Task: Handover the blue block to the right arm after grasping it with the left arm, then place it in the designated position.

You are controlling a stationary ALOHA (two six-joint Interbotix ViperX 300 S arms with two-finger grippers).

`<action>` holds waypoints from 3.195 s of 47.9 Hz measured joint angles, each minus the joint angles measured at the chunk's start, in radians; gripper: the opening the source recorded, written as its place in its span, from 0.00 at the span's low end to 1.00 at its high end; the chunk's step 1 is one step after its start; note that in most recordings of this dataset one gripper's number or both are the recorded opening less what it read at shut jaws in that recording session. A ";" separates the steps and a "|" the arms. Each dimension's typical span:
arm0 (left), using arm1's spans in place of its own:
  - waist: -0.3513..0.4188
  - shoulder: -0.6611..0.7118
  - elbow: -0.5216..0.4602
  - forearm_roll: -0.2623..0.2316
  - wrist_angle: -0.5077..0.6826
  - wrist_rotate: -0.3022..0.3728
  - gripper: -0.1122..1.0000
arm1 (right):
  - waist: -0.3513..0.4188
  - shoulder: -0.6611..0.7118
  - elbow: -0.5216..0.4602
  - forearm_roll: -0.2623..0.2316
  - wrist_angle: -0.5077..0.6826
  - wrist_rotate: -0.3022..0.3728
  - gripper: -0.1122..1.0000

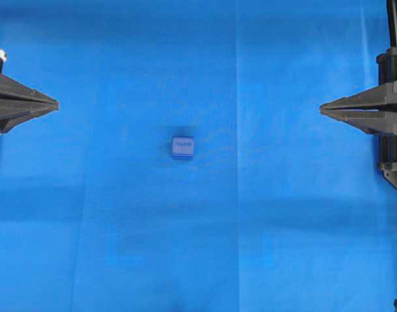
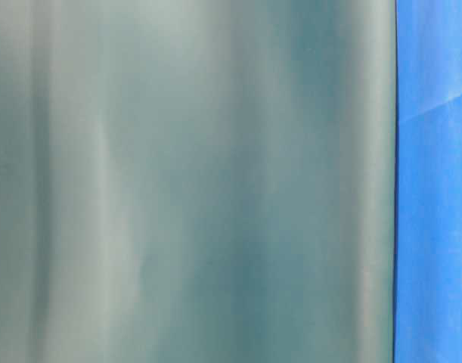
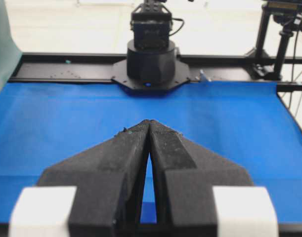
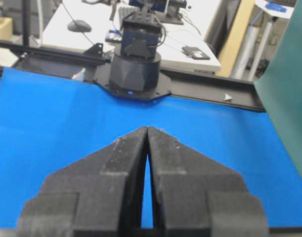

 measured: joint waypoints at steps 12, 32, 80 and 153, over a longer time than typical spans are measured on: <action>0.000 -0.002 0.000 0.000 0.025 -0.031 0.10 | 0.000 0.002 -0.023 0.000 0.069 0.000 0.05; 0.000 -0.002 -0.002 0.005 0.028 -0.028 0.12 | -0.006 0.003 -0.026 0.000 0.098 0.011 0.13; 0.005 0.166 -0.041 0.005 -0.092 -0.046 0.94 | -0.029 0.002 -0.026 0.005 0.101 0.034 0.98; 0.006 0.856 -0.718 0.005 0.512 -0.044 0.94 | -0.031 0.006 -0.026 0.005 0.103 0.034 0.97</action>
